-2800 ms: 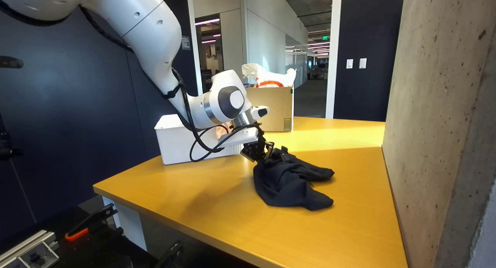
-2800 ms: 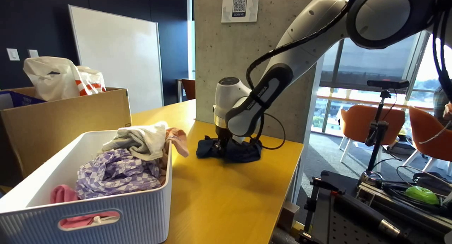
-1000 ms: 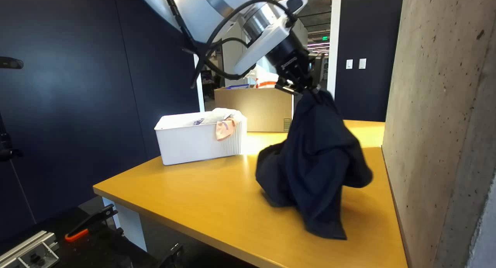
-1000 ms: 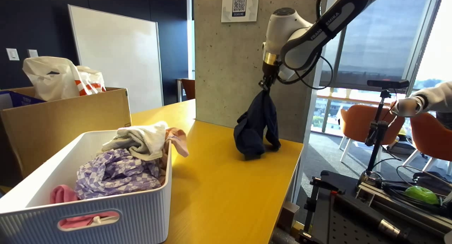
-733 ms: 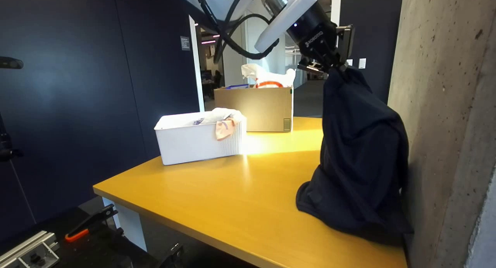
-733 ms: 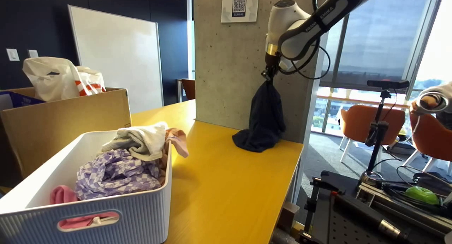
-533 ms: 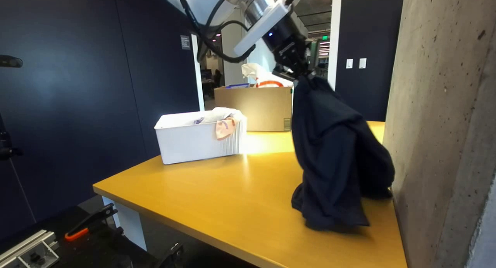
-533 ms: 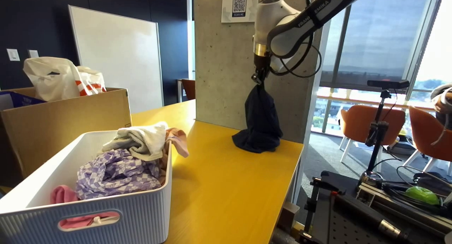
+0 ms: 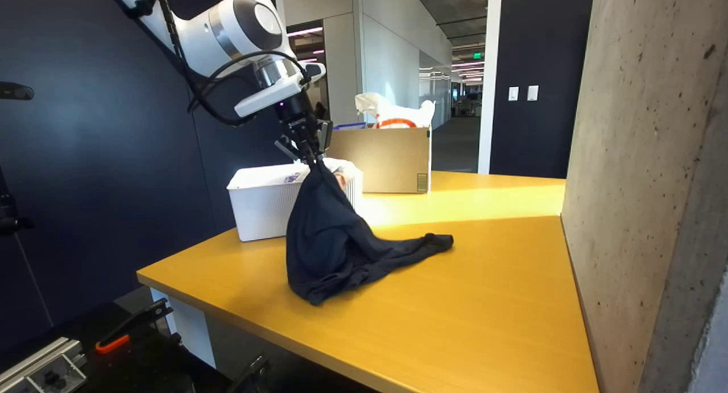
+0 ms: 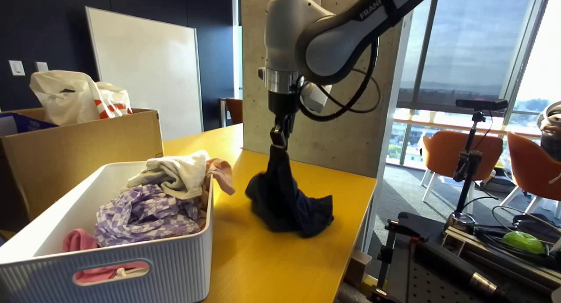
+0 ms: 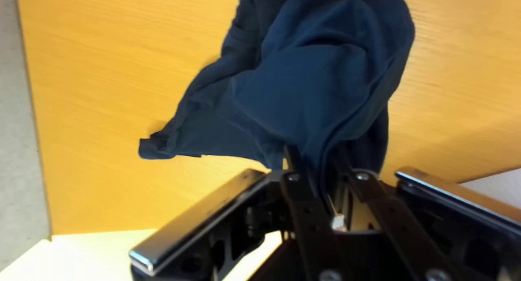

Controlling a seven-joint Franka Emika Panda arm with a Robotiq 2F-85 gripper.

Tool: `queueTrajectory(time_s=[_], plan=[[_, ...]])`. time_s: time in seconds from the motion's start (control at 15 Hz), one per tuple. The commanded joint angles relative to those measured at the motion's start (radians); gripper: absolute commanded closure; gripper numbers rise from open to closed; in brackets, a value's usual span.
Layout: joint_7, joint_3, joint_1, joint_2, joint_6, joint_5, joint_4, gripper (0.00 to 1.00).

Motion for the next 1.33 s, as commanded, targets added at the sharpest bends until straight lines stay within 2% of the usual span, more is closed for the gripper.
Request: queueTrajectory(time_s=[0.0, 0.2, 0.47, 0.87, 1.07, 1.27], plan=[[-0.246, 0.065, -0.047, -0.026, -0.001, 0.146, -0.03, 0.49], [-0.437, 0.093, -0.083, -0.038, -0.063, 0.267, -0.047, 0.27], [-0.535, 0.086, -0.12, -0.074, -0.116, 0.346, -0.107, 0.01], [-0.664, 0.049, -0.217, -0.088, -0.098, 0.472, -0.177, 0.0], [-0.779, 0.038, -0.283, -0.043, -0.089, 0.605, -0.15, 0.0], [-0.878, 0.035, -0.329, 0.022, -0.135, 0.723, -0.1, 0.0]])
